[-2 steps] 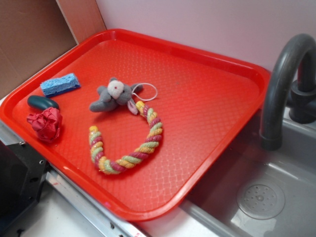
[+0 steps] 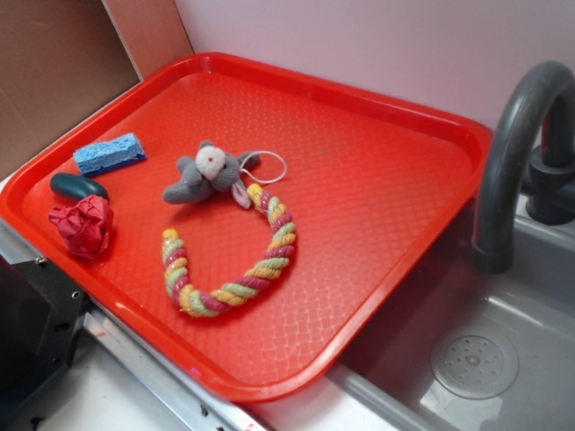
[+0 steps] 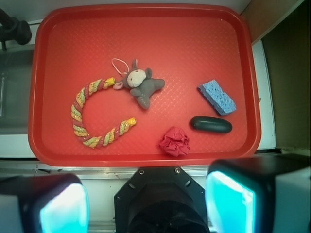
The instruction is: Grab the plastic pickle.
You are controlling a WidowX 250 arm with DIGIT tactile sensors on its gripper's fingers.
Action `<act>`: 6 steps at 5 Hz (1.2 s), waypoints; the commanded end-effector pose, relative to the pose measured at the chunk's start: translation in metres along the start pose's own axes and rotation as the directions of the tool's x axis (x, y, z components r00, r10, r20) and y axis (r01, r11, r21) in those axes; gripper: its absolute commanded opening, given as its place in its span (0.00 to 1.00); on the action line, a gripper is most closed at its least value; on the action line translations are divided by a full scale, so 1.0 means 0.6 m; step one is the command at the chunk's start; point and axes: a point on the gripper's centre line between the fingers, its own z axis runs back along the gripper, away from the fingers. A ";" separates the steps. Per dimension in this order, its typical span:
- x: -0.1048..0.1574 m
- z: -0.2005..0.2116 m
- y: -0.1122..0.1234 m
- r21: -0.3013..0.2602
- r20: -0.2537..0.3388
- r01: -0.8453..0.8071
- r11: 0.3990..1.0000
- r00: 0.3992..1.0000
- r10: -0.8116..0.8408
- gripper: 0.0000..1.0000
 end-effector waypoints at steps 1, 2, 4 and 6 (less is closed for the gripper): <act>0.010 -0.017 0.046 -0.002 0.018 -0.474 0.881 0.880 0.474 1.00; 0.018 -0.047 0.068 0.000 0.066 -0.675 0.738 0.736 0.674 1.00; 0.036 -0.149 0.129 0.075 0.128 -0.943 0.325 0.332 0.935 1.00; 0.012 -0.237 0.183 0.044 0.205 -0.990 -0.132 -0.120 0.971 1.00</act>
